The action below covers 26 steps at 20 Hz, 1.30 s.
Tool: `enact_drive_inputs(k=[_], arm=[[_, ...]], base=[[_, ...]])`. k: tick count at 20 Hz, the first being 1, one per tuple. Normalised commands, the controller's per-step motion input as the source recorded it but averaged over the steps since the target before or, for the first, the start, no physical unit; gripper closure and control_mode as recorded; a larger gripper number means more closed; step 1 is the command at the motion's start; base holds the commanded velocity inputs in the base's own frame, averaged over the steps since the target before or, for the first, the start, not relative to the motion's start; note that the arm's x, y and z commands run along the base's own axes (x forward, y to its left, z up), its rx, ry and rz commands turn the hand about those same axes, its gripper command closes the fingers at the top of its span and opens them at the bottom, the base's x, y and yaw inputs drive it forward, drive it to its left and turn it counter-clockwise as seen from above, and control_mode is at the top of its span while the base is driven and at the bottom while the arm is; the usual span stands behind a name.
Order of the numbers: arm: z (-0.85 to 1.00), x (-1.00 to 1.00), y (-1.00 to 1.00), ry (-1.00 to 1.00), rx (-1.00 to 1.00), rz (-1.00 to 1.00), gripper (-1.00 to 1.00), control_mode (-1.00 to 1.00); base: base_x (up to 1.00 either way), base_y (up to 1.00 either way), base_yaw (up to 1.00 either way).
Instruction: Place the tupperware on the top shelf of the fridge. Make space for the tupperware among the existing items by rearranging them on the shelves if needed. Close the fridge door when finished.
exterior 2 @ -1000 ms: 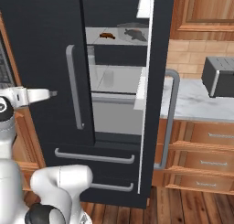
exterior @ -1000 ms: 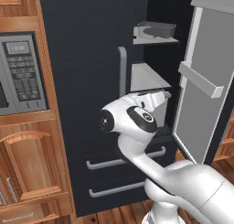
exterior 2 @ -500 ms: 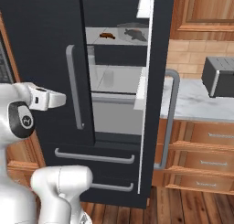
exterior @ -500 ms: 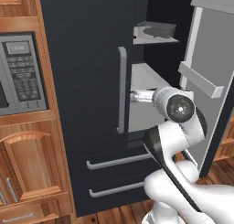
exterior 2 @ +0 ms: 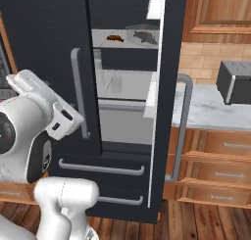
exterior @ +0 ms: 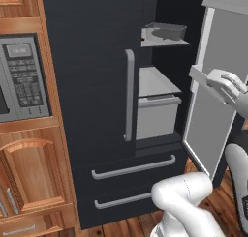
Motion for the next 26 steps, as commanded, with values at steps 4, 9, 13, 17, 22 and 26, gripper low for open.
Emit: enact_drive_inputs(k=[4, 9, 13, 17, 22, 26], arm=[[0.27, -1.00, -1.00, -0.11, 0.57, 0.00, -1.00, -1.00], [0.00, -0.71, -0.98, -0.04, 0.36, -0.05, -1.00, -1.00], [-0.23, 0.10, -1.00, 0.00, 0.38, -0.08, -1.00, -1.00], [-0.23, 0.50, -1.00, 0.02, 0.35, -0.04, -1.00, -1.00], [-0.22, 0.80, -0.76, 0.07, 0.19, -0.01, -1.00, -1.00], [-0.34, 0.97, -0.53, 0.11, 0.12, 0.00, -1.00, -1.00]], base=[[0.00, 0.00, 0.00], [0.00, 0.00, 0.00], [0.00, 0.00, 0.00], [0.00, 0.00, 0.00], [0.00, 0.00, 0.00], [0.00, 0.00, 0.00]])
